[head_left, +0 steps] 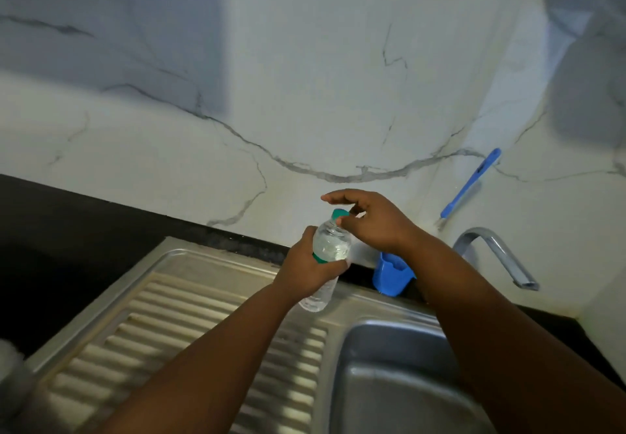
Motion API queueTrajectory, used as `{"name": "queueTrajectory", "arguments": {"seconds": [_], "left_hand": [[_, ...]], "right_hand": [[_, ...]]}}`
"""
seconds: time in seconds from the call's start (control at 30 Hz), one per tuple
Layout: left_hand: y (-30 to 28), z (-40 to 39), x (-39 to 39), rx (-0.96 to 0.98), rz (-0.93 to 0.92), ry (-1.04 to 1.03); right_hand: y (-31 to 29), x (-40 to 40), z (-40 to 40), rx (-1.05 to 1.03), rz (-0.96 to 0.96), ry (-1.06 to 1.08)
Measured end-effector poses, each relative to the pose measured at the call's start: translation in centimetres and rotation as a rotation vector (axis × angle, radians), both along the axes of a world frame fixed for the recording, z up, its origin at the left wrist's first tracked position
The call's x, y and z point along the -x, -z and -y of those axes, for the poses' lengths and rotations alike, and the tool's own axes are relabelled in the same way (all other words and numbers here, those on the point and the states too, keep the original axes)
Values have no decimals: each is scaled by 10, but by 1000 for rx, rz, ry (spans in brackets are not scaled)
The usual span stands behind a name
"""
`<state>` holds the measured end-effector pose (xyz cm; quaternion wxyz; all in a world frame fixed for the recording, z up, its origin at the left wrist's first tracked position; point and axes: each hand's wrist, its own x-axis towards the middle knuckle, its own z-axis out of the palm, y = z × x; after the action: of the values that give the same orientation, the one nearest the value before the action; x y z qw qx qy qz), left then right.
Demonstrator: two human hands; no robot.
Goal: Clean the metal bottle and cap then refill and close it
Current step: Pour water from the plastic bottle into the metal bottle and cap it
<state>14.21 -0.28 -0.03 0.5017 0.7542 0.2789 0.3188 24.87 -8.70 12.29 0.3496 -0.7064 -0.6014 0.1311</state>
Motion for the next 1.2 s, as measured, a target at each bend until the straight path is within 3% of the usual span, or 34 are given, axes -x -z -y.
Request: {"name": "queueTrajectory", "arguments": {"seconds": [0.07, 0.2, 0.37, 0.43, 0.5, 0.6, 0.77, 0.9, 1.2], "left_hand": [[-3, 11, 16, -9, 15, 0], [-10, 26, 45, -31, 20, -12], [-15, 36, 79, 0, 10, -69], [-15, 38, 94, 5, -7, -95], [-14, 38, 109, 16, -25, -149], [-8, 35, 129, 66, -17, -258], [-1, 34, 159, 89, -34, -391], [7, 36, 172, 122, -10, -476], [16, 38, 187, 91, -9, -519]], "right_hand": [[-11, 15, 6, 38, 40, 38], [-26, 41, 11, 285, 312, 134], [-44, 69, 17, 278, 343, -2], [-50, 76, 20, 217, 232, -30], [-46, 76, 22, 127, -17, -25], [-7, 76, 21, 53, -285, 57], [99, 103, 31, 255, -439, 180], [166, 139, 42, 413, -350, 111], [226, 175, 42, 299, 98, -7]]}}
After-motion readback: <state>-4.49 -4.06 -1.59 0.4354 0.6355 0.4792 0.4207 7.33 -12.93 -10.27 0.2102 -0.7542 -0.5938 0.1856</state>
